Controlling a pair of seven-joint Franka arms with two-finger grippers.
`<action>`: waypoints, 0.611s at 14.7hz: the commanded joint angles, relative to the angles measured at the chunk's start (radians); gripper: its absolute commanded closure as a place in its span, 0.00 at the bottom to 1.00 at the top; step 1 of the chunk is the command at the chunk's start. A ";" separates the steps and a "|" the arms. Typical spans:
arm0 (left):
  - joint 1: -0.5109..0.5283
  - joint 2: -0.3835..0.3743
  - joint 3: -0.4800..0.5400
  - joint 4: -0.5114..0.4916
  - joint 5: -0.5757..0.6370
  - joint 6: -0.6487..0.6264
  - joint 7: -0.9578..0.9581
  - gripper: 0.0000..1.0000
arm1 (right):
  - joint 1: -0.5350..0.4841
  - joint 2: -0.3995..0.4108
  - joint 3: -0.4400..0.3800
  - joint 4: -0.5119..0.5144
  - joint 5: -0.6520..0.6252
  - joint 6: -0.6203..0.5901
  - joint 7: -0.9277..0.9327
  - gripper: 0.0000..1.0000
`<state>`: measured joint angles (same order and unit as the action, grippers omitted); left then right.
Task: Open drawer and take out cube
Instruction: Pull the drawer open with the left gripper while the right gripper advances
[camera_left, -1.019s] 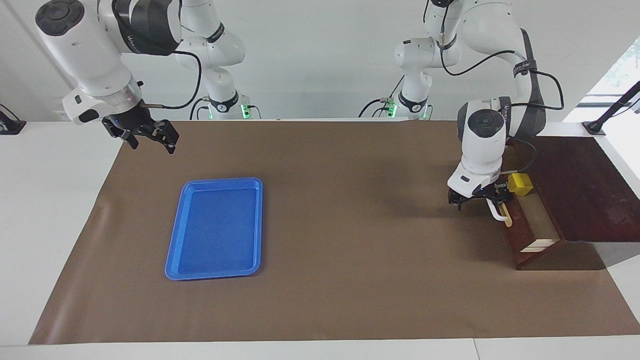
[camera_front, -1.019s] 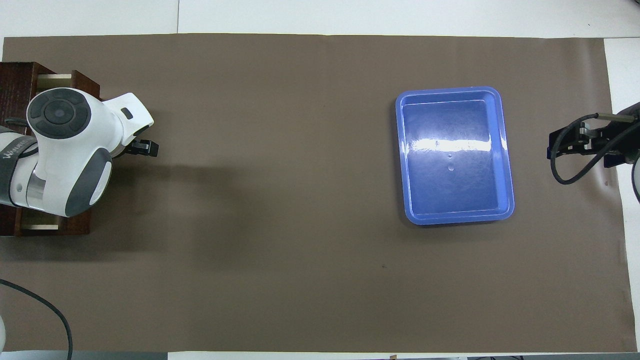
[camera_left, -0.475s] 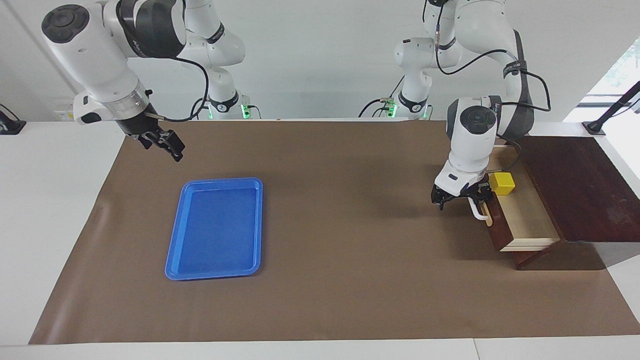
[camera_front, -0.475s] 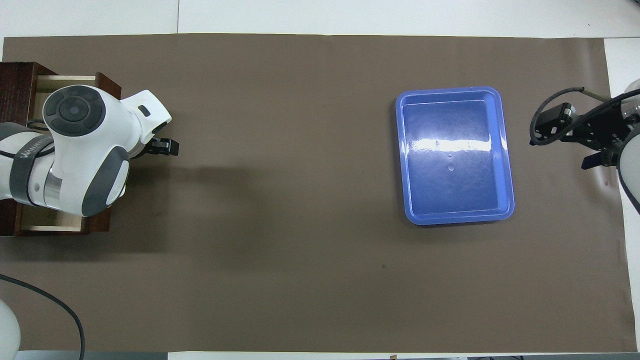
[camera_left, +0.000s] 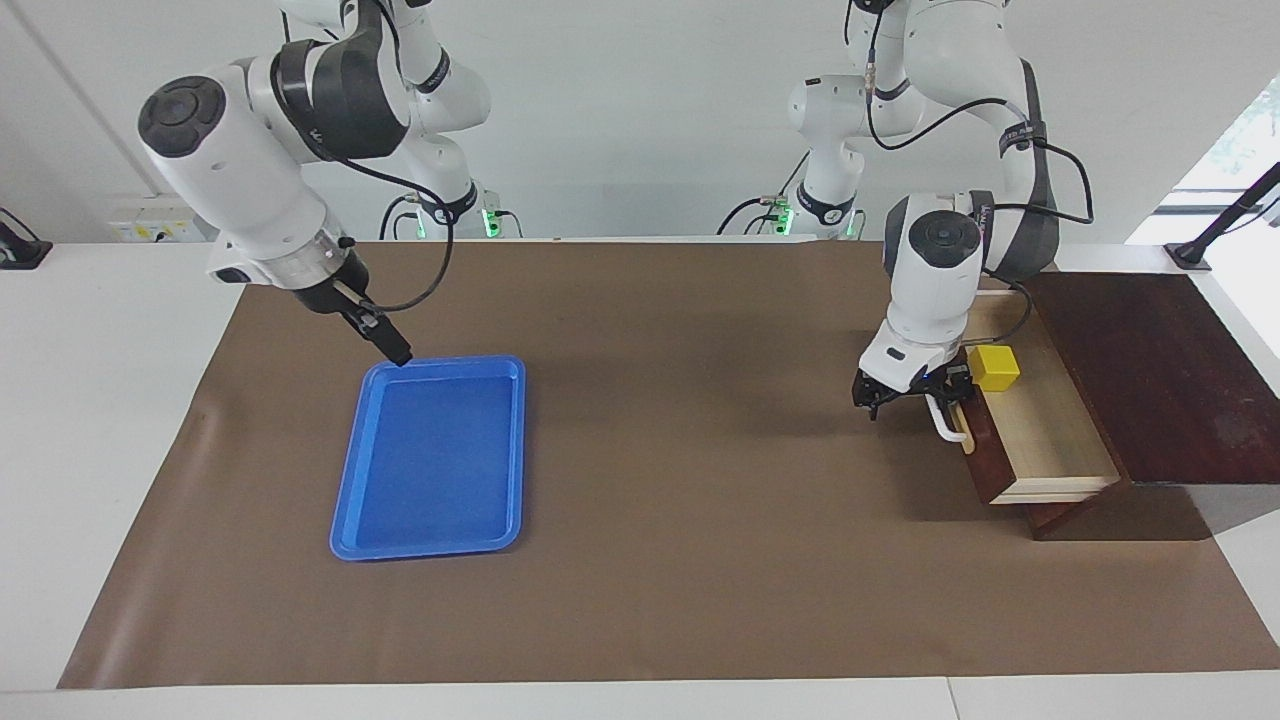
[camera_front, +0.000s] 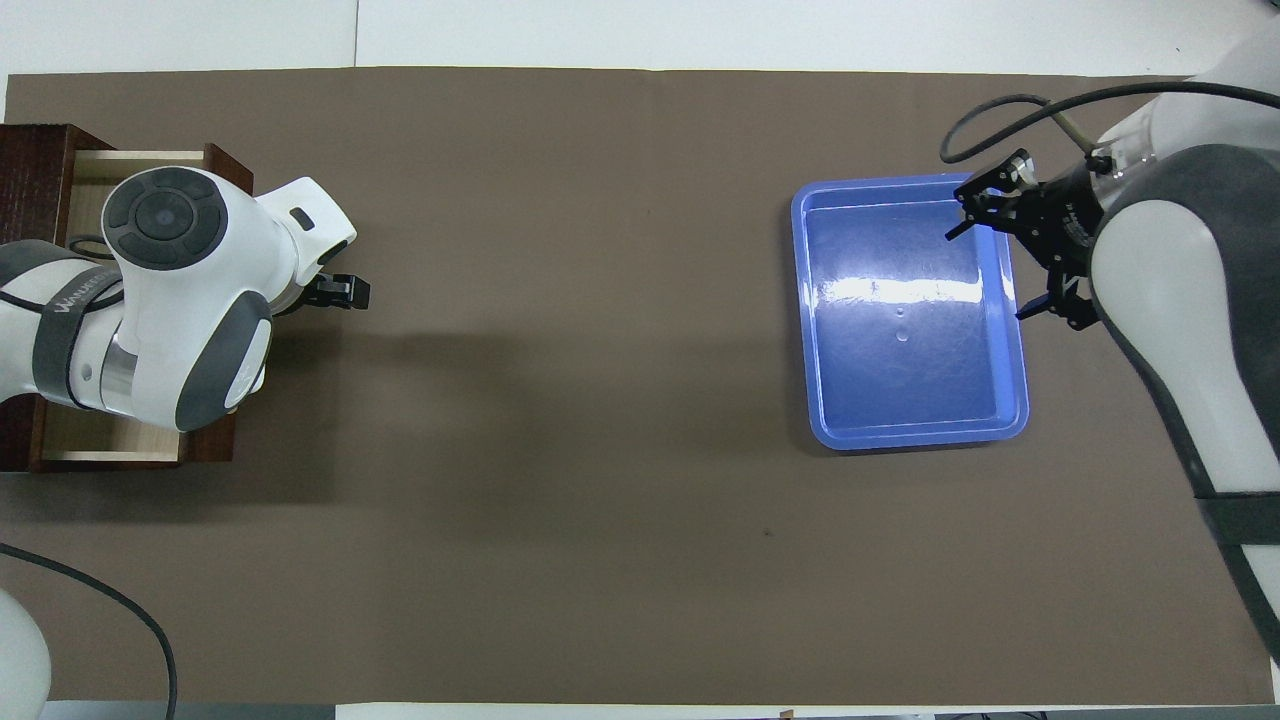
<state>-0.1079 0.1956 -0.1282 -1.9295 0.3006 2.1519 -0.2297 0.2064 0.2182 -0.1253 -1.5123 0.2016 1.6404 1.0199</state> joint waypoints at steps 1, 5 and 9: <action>-0.018 0.011 0.007 0.050 -0.023 -0.050 -0.010 0.00 | 0.040 0.041 0.001 0.030 0.076 0.030 0.240 0.00; -0.010 0.028 0.010 0.236 -0.095 -0.245 -0.011 0.00 | 0.060 0.046 0.001 -0.014 0.198 0.082 0.442 0.00; 0.008 0.018 0.021 0.326 -0.161 -0.336 -0.141 0.00 | 0.068 0.018 0.001 -0.109 0.314 0.153 0.459 0.00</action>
<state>-0.1089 0.1958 -0.1200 -1.6603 0.1850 1.8643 -0.2964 0.2778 0.2669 -0.1250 -1.5587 0.4592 1.7552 1.4628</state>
